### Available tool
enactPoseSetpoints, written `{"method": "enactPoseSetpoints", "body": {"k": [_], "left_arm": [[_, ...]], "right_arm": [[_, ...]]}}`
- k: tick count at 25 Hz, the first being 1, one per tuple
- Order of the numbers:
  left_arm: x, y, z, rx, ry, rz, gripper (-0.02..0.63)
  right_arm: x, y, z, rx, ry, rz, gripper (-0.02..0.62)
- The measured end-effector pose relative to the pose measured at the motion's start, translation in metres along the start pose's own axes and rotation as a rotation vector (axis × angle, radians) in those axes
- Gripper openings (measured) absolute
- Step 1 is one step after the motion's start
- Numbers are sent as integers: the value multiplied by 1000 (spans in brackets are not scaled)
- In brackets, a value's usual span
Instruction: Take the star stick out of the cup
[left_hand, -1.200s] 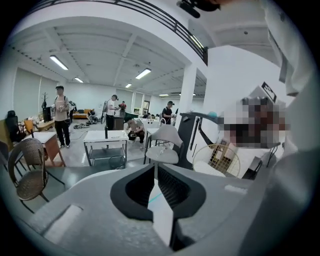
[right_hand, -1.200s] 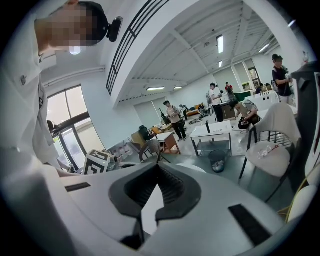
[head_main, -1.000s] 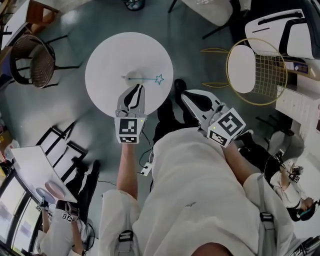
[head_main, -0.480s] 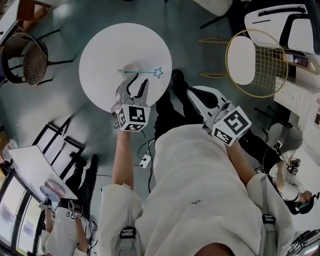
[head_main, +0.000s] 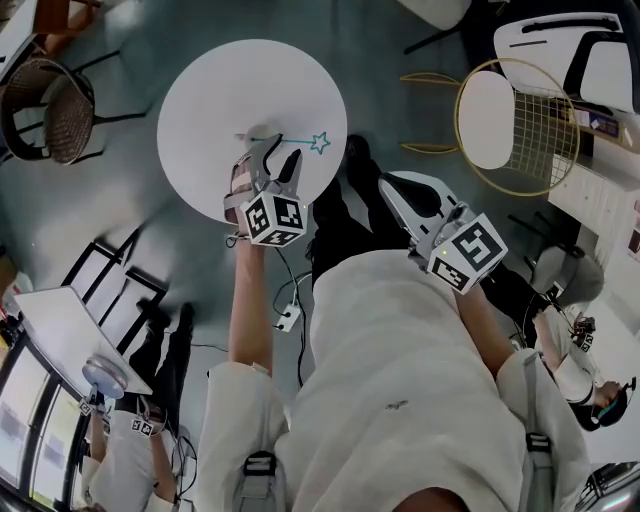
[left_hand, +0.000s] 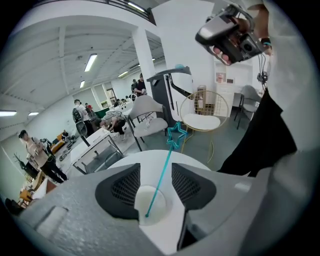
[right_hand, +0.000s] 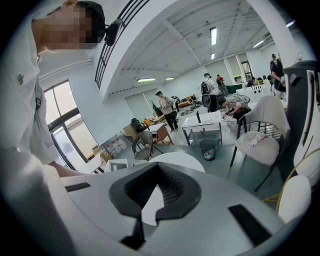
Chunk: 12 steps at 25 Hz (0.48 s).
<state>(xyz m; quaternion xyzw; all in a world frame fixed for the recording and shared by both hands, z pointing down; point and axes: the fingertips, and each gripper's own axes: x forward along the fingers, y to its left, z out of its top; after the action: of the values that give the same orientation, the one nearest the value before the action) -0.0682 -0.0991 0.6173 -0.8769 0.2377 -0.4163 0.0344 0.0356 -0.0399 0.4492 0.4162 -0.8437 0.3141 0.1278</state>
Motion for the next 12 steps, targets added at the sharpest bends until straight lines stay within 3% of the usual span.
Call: {"method": "enactPoseSetpoints", "body": {"k": [3,12], "left_arm": [[7,-8,-7,38,27,-12,186],[26,-16,-21,43,59,-15,184]], "right_arm": [[2,0,-1,1,2,4,8],[4,-2,-8,3,19,2,8]]}}
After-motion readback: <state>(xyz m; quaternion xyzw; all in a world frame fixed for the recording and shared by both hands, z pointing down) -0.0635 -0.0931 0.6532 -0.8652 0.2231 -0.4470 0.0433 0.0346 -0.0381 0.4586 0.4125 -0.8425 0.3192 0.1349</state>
